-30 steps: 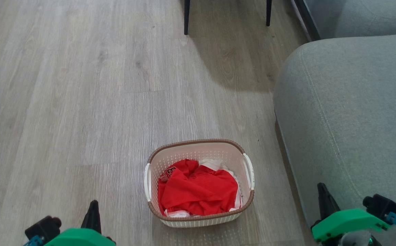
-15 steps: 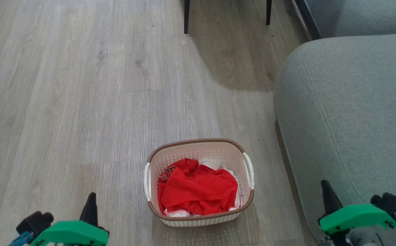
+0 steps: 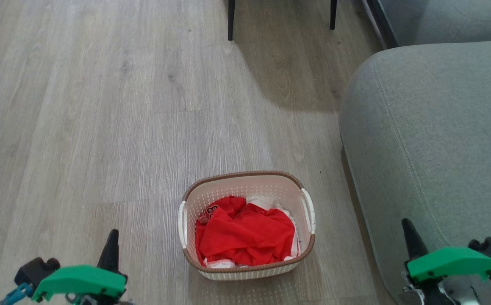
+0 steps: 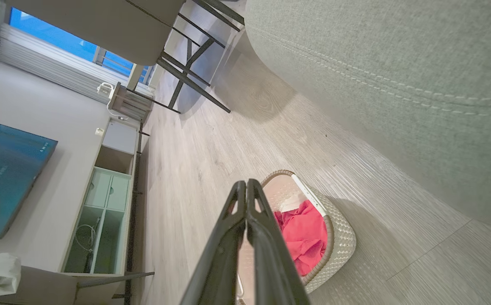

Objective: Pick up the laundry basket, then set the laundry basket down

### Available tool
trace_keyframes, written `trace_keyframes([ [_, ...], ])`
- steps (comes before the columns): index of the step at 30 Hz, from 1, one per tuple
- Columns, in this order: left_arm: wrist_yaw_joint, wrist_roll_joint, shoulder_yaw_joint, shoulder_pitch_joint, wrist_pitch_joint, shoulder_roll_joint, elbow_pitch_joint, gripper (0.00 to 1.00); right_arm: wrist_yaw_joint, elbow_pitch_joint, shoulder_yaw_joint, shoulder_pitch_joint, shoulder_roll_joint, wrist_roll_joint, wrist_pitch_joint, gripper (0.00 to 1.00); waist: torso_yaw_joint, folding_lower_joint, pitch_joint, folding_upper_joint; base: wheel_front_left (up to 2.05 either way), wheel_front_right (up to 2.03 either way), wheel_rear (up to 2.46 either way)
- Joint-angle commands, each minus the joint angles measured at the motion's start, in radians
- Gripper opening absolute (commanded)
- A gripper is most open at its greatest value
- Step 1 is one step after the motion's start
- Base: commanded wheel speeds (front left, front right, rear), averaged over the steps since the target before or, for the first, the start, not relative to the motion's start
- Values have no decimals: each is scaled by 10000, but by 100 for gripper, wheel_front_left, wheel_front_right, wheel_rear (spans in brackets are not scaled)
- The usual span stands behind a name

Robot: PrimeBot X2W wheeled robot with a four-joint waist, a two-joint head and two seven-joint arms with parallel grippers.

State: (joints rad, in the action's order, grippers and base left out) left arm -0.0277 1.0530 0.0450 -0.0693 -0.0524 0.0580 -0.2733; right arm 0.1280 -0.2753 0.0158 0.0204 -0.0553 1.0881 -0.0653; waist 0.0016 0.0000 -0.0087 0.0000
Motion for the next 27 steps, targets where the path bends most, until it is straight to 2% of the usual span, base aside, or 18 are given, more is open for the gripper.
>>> trace_keyframes([
  [1,-110,296,-373,573,79,98,307,0,18,330,13,-577,-187,309,88,0,0,0,3,0,0,0,0],
  [27,-634,3382,-955,1246,889,79,296,0,23,327,-527,-961,-199,3267,889,0,-9,0,69,0,0,0,0],
])
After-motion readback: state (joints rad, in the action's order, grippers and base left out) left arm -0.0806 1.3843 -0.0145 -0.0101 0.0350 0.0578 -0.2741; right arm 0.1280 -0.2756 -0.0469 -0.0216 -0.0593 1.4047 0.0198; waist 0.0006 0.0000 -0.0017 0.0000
